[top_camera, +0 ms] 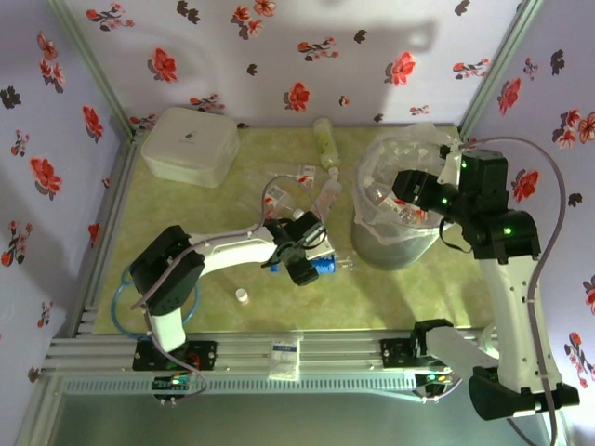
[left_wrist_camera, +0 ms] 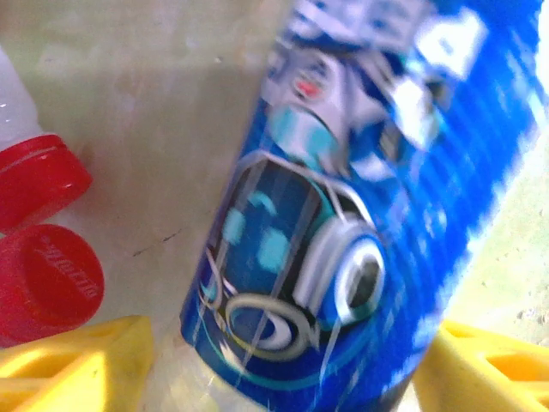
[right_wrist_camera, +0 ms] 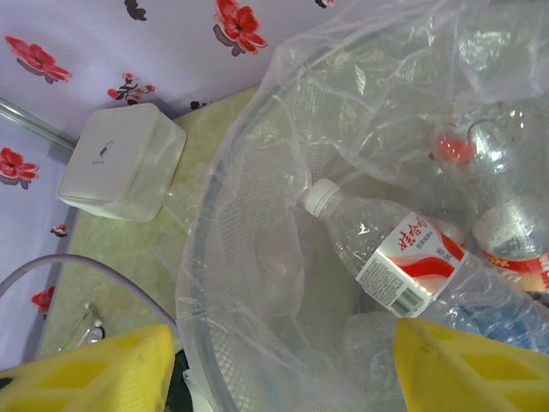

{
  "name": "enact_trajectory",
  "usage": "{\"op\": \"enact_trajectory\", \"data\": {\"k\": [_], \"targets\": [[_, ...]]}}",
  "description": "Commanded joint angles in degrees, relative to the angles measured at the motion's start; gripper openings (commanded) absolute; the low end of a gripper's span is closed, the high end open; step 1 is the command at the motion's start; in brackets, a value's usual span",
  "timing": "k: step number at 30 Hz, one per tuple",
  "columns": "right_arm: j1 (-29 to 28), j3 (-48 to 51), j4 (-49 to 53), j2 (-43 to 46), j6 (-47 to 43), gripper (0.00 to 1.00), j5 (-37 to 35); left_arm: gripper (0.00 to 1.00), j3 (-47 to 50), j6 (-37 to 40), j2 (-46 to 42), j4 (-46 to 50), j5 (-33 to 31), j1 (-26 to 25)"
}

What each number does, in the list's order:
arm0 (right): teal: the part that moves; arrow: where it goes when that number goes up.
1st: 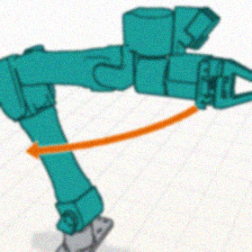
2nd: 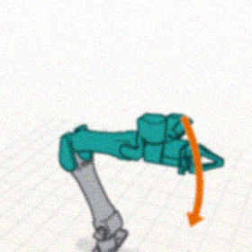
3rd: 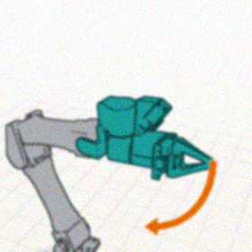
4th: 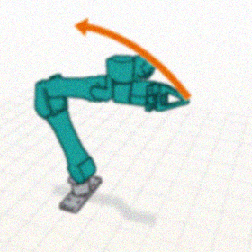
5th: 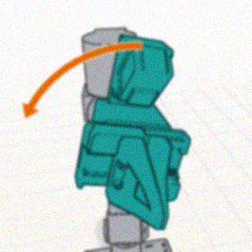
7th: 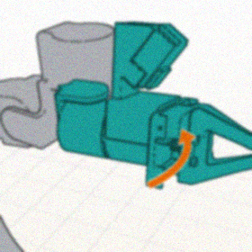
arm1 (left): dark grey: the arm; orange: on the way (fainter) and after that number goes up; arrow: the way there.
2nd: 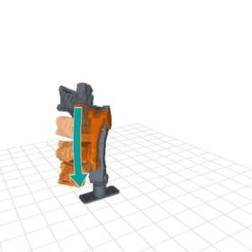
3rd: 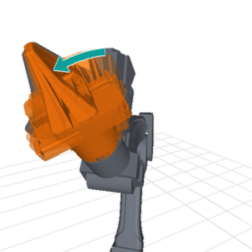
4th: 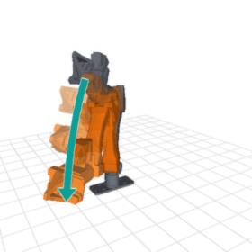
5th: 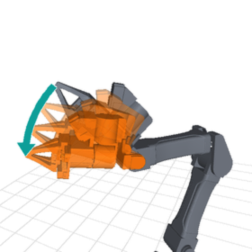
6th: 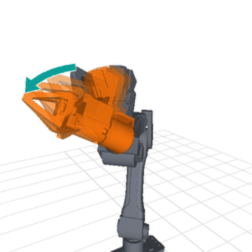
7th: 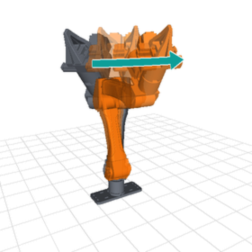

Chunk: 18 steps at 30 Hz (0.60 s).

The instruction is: Put the plastic bottles in the bin

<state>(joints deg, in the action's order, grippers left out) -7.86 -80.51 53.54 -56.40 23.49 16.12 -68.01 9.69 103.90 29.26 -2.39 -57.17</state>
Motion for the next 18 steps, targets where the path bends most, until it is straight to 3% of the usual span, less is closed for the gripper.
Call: {"op": "enact_trajectory", "data": {"k": [1,10,18], "targets": [[0.3,1.8,-3.0,2.6,2.8,0.71,1.3,0.69,-1.1,0.9,0.6,1.9,-0.4,-0.3],[0.2,1.1,-2.8,5.8,5.1,0.73,3.1,0.57,0.3,-1.4,-5.4,2.1,0.3,-0.1],[-1.7,1.5,-9.3,5.1,9.8,0.73,8.5,0.55,7.4,-8.1,-21.9,-2.8,-3.4,3.2]]}}
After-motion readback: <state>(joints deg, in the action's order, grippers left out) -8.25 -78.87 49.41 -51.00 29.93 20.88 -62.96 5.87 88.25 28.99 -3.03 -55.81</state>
